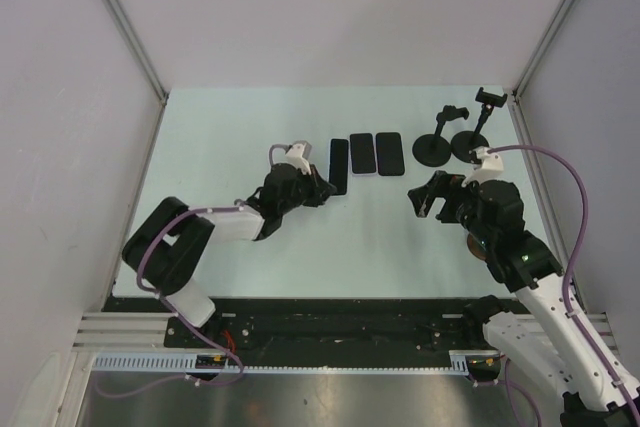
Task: Remove the phone from the phone stand
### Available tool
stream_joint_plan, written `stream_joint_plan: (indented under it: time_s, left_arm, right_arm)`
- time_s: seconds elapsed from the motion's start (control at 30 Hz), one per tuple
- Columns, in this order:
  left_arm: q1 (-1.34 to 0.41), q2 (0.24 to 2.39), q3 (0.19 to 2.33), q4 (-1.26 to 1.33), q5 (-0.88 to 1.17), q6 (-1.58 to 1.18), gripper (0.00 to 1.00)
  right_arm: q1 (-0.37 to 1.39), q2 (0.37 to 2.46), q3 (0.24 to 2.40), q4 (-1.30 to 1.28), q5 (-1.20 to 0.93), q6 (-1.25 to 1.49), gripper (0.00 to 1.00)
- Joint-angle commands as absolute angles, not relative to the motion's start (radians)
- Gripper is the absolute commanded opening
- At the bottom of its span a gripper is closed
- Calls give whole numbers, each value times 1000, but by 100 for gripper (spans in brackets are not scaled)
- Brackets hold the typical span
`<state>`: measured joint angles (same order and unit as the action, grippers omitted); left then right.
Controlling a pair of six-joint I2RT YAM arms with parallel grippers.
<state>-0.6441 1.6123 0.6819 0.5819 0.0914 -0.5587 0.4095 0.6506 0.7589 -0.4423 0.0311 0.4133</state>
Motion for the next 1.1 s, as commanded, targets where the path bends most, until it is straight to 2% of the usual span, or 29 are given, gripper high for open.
stream_joint_plan:
  time_s: [0.0,0.3,0.57,0.93,1.07]
  left_arm:
    - [-554,1702,817,606,247,-655,0]
    - [-425,1913,1055,450,374,-716,1]
    - [-396,2063,1204,333,468,-758,2]
    - [-383,2128,1298,221,456,-761,23]
    - [-379,2137,1319,183,440,-735,37]
  right_arm:
    - [428,640,753,-408,100,376,100]
    - [446,637,749,-408,110,354,100]
    - [451,641,739,-402,95,350,100]
    - [453,644,736,-402,101,345,99]
    - [453,644,735,-403,101,344,99]
